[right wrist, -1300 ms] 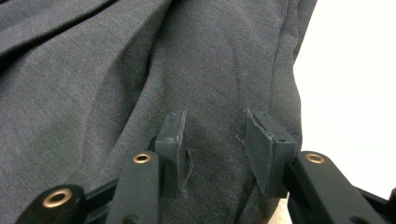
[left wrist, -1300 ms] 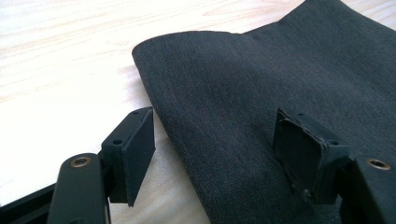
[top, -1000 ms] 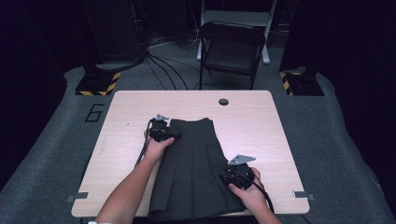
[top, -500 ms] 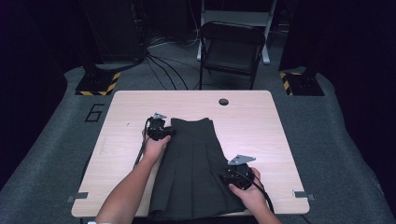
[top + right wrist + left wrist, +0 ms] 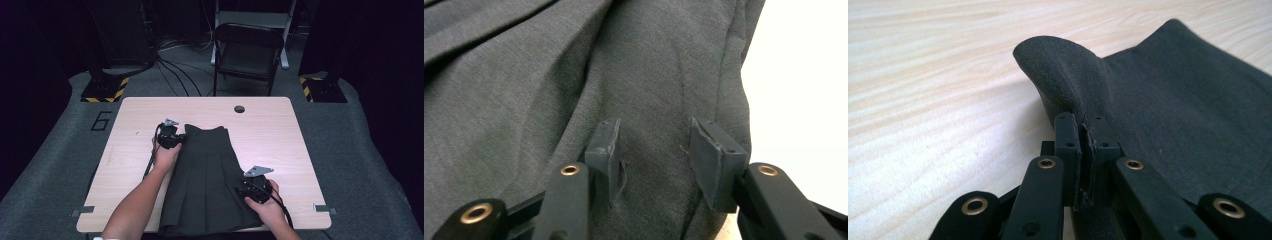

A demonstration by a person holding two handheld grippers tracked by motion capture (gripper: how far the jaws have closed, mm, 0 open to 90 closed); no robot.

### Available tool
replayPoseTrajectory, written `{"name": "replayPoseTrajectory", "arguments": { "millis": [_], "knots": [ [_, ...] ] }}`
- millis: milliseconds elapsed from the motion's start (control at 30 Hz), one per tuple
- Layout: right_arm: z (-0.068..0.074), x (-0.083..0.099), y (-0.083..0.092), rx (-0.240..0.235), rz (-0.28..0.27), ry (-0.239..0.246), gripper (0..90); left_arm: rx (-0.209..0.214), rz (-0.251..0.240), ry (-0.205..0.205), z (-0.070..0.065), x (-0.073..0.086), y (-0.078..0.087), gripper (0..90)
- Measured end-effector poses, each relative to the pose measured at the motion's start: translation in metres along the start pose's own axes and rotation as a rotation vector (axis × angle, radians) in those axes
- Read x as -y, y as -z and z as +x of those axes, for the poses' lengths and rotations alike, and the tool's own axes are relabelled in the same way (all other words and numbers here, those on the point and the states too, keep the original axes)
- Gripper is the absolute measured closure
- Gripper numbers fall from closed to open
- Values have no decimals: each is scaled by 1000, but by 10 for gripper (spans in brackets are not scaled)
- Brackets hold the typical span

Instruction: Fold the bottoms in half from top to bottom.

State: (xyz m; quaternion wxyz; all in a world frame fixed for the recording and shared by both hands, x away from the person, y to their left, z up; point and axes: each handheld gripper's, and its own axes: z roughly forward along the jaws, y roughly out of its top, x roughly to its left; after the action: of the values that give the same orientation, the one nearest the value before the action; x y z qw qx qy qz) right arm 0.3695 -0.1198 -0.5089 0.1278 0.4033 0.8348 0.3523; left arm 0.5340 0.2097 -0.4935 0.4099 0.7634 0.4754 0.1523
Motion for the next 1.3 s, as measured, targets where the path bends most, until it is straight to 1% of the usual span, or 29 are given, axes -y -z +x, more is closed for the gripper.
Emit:
{"name": "replayPoseTrajectory", "arguments": {
  "millis": [33,67,100,133,167,200,233,300,333,367,433,467,533,567,600,633,667,733,800,867,900,967,1033,1067,1100,1167,1233,1267,1300],
  "knots": [
    [0,0,0,-2,-1,2,553,4,4,-5,0,-1,2,862],
    [1,-1,0,-5,0,-1,553,3,-17,17,-1,-2,2,862],
    [2,-1,1,-9,-1,-10,553,1,-16,2,0,-3,3,863],
    [2,-1,1,-12,8,-5,553,5,-10,-1,0,-5,4,863],
    [2,-1,0,-14,9,2,553,2,-20,9,-1,-6,4,863],
    [3,-1,0,-15,9,-3,552,5,-22,1,-1,-8,6,863],
    [3,-1,-1,-17,-1,4,551,1,-30,-9,-1,-10,7,864],
    [3,-2,-1,-16,0,8,549,2,-44,-12,-4,-15,9,864],
    [3,-2,-1,-17,2,12,549,5,-46,-29,-5,-18,11,864],
    [4,-1,-1,-17,4,8,548,1,-53,-33,-6,-20,13,864],
    [4,-2,-1,-15,2,11,547,9,-61,-39,-7,-25,16,865],
    [5,-2,0,-15,1,-3,545,8,-65,-46,-9,-27,17,865],
    [4,-3,0,-14,-8,2,544,5,-68,-60,-11,-29,20,865],
    [4,-3,1,-11,-10,3,543,8,-69,-69,-12,-31,21,865],
    [4,-3,1,-12,-15,-7,543,8,-69,-79,-14,-32,23,865],
    [3,-3,2,-11,-18,3,542,8,-71,-95,-16,-34,25,865],
    [3,-4,3,-13,-23,4,541,9,-78,-103,-18,-35,26,865],
    [4,-6,6,-19,-30,-7,538,19,-86,-111,-21,-35,28,865],
    [5,-7,6,-20,-38,-7,536,23,-89,-111,-22,-36,30,865],
    [6,-9,6,-28,-43,4,533,41,-105,-121,-27,-37,35,865],
    [5,-9,6,-32,-36,13,533,48,-108,-128,-29,-38,37,865],
    [6,-9,5,-33,-34,11,532,63,-120,-132,-32,-39,40,866],
    [7,-10,4,-31,-34,6,531,73,-122,-134,-35,-39,42,865],
    [6,-10,3,-33,-41,16,531,79,-122,-139,-36,-40,44,865],
    [7,-11,3,-37,-31,6,531,80,-122,-146,-38,-40,44,866],
    [7,-12,3,-29,-34,22,530,86,-125,-148,-40,-40,46,866],
    [8,-14,4,-29,-36,20,529,94,-126,-149,-42,-40,47,866],
    [7,-15,4,-25,-36,34,528,98,-122,-156,-43,-40,48,866],
    [7,-15,4,-25,-36,34,528,98,-122,-156,-43,-40,48,866]
  ]
}}
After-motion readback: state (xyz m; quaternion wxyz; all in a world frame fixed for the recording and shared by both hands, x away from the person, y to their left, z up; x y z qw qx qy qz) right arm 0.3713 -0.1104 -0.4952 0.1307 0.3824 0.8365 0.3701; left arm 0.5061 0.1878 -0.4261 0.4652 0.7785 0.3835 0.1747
